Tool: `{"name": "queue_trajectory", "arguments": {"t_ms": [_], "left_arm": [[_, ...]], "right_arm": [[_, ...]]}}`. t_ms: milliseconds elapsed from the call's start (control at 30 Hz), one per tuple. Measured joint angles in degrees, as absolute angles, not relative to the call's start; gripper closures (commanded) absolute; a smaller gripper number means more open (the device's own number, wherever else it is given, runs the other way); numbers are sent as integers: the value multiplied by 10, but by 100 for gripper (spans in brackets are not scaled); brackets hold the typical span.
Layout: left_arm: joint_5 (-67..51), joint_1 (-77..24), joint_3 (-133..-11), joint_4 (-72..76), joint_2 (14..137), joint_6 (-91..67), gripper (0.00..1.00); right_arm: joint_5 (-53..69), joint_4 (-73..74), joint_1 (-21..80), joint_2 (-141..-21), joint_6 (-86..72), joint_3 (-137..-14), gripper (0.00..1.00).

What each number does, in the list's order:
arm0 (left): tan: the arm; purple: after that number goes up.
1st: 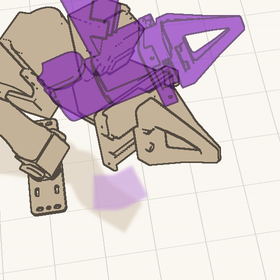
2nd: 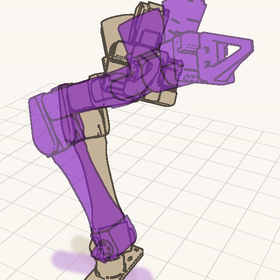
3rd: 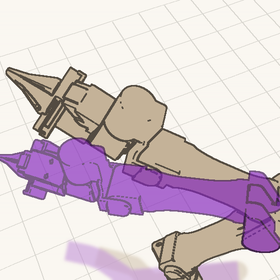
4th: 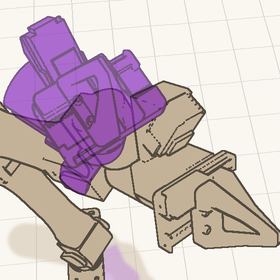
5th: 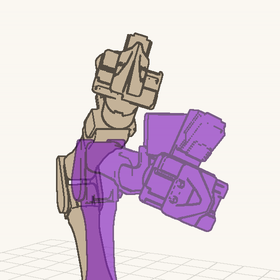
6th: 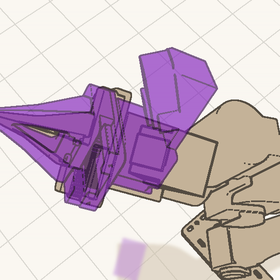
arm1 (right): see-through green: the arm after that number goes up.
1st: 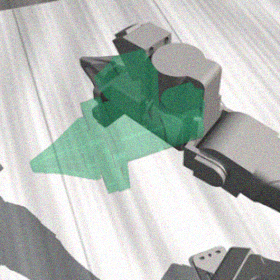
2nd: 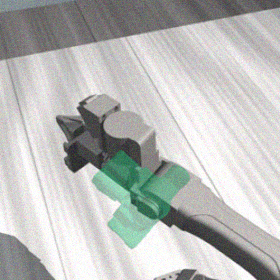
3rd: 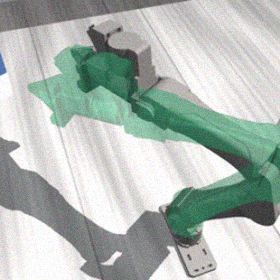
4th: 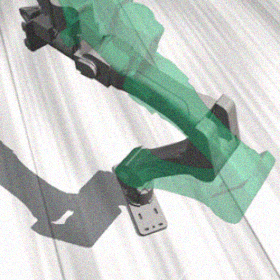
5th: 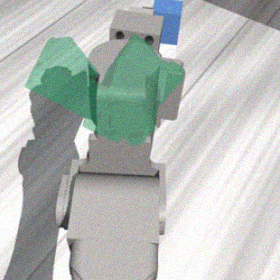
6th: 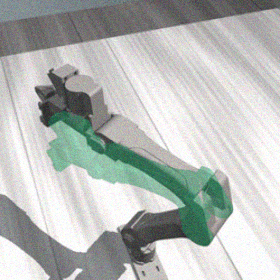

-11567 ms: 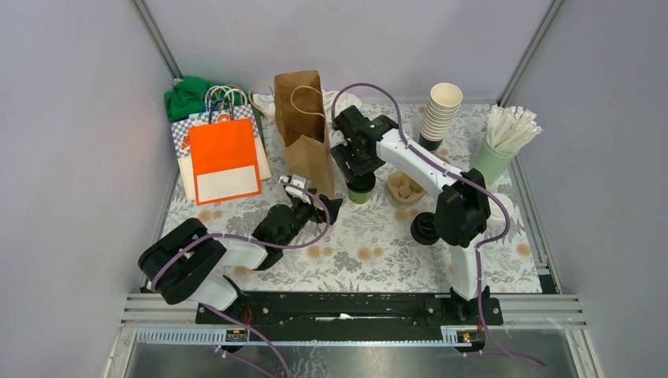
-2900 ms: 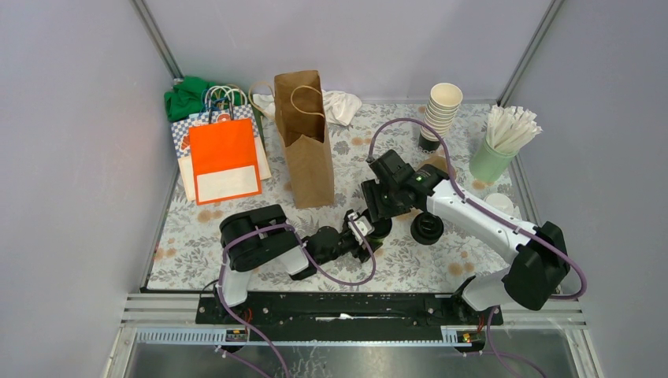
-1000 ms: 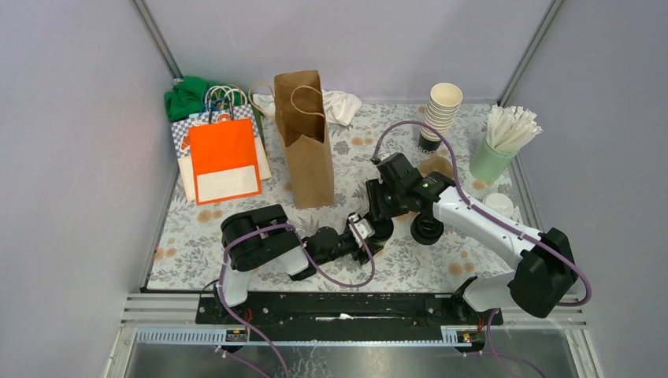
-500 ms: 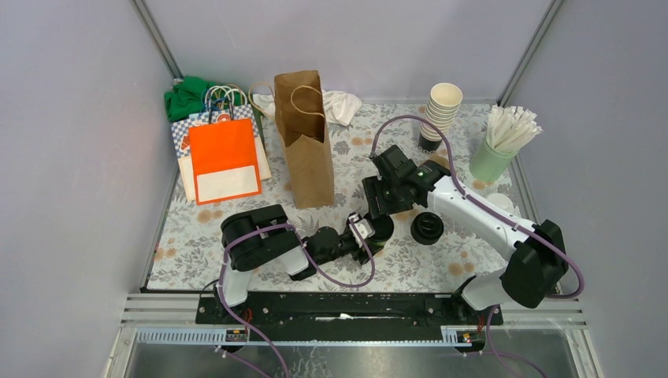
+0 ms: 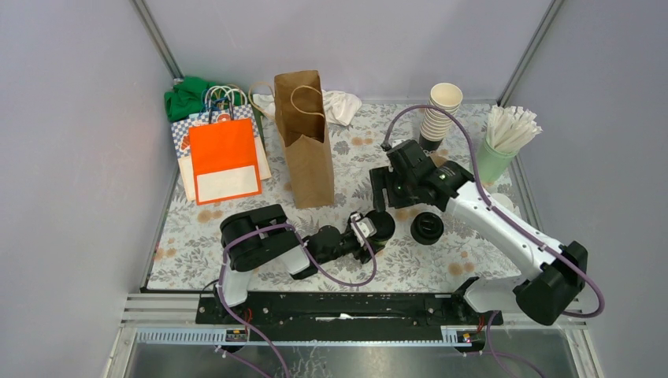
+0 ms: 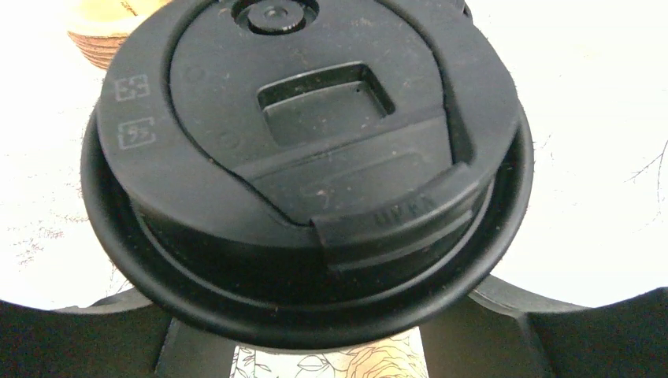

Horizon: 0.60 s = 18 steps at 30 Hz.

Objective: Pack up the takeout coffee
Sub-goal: Close the cup lid on the coffee cup.

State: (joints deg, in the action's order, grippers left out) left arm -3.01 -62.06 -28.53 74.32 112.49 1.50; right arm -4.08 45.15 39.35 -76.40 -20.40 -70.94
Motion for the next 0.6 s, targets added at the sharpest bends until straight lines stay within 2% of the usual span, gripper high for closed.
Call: {"name": "queue_trajectory", "arguments": {"t_ms": [67,100,267,467,600], "left_arm": [[-31,-621,-289,737,1124,17,28],[-31,-621,-291,734,1124,17,28],[-32,-621,-292,732,1123,17,27],[-36,-621,-292,731,1123,17,26],[-43,-621,-294,729,1123,17,26]], "right_arm": [[-40,451,394,-748,-204,-704,2],[-40,449,394,-739,-203,-698,1],[-34,444,394,-703,-199,-658,1],[-17,433,393,-680,-195,-606,5],[7,419,393,-674,-189,-579,3]]}}
